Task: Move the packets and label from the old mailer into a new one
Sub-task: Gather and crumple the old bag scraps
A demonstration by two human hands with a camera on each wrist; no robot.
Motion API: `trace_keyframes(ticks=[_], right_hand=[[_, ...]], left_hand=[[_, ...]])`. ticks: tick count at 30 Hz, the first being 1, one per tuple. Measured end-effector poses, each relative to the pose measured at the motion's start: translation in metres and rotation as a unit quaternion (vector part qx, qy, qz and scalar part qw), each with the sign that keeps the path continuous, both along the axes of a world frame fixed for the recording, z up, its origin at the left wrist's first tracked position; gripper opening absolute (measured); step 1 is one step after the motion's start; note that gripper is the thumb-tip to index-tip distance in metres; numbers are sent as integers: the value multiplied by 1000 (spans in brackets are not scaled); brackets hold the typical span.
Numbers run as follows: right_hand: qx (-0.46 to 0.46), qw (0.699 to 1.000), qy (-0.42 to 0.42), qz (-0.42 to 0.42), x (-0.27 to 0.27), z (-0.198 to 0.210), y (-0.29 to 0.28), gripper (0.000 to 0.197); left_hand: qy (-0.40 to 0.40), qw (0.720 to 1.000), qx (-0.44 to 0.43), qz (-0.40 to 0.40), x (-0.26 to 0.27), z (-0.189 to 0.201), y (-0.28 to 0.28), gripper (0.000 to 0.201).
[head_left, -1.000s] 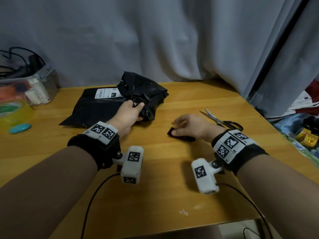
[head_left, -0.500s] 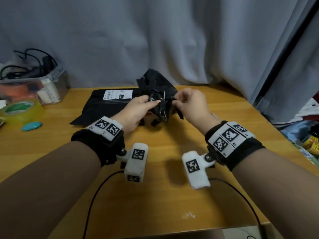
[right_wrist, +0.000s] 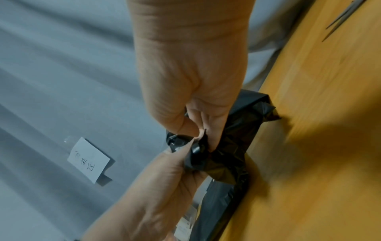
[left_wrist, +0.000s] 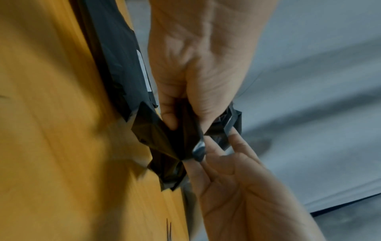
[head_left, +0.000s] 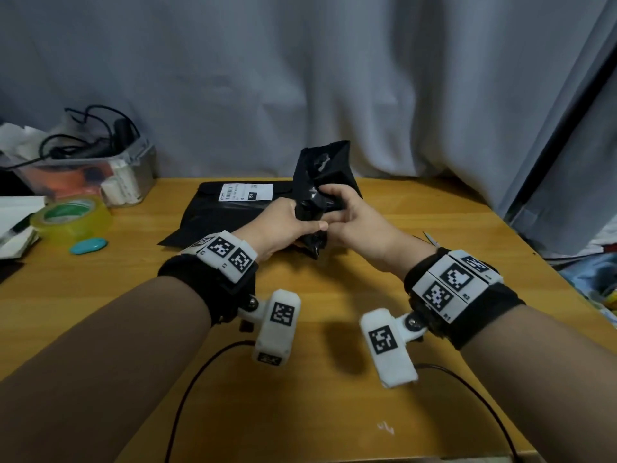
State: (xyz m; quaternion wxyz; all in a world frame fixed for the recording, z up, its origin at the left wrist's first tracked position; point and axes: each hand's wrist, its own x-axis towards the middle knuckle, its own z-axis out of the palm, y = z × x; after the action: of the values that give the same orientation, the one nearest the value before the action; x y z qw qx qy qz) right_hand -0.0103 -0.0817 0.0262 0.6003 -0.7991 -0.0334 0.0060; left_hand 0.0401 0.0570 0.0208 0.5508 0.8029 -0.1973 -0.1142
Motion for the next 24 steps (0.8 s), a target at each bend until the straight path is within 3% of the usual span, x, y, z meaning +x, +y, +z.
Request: trace_keyframes(ticks=[4, 7, 12, 14, 16, 19, 20, 22, 24], right_hand=[[95, 993, 16, -64, -2, 2, 3, 61], [195, 975, 12, -103, -10, 9, 5, 61], [274, 958, 38, -82, -25, 19, 5, 60], [214, 972, 13, -96, -34, 24, 5, 52], [87, 980, -92, -153, -40, 31, 1, 42], [-129, 936, -284, -165, -40, 50, -7, 44], [-192, 926, -293, -136, -36, 56, -9, 48], [-291, 929, -220, -61, -28, 66, -10, 52], [-289, 950, -114, 25, -25, 63, -9, 58]], left_hand=[[-43, 999, 7, 29, 0, 1, -5, 9], [-58, 995, -34, 72, -3, 2, -9, 3], [-81, 988, -27, 131, -10, 6, -2, 14], [-90, 986, 21, 140, -12, 9, 8, 19], [-154, 970, 155, 105, -14, 13, 19, 19], [-282, 900, 333, -5, -29, 27, 27, 20], [-315, 880, 353, -43, -33, 30, 26, 26], [-365, 851, 367, -85, -40, 36, 22, 36], [-371, 872, 311, -75, -43, 40, 19, 34]])
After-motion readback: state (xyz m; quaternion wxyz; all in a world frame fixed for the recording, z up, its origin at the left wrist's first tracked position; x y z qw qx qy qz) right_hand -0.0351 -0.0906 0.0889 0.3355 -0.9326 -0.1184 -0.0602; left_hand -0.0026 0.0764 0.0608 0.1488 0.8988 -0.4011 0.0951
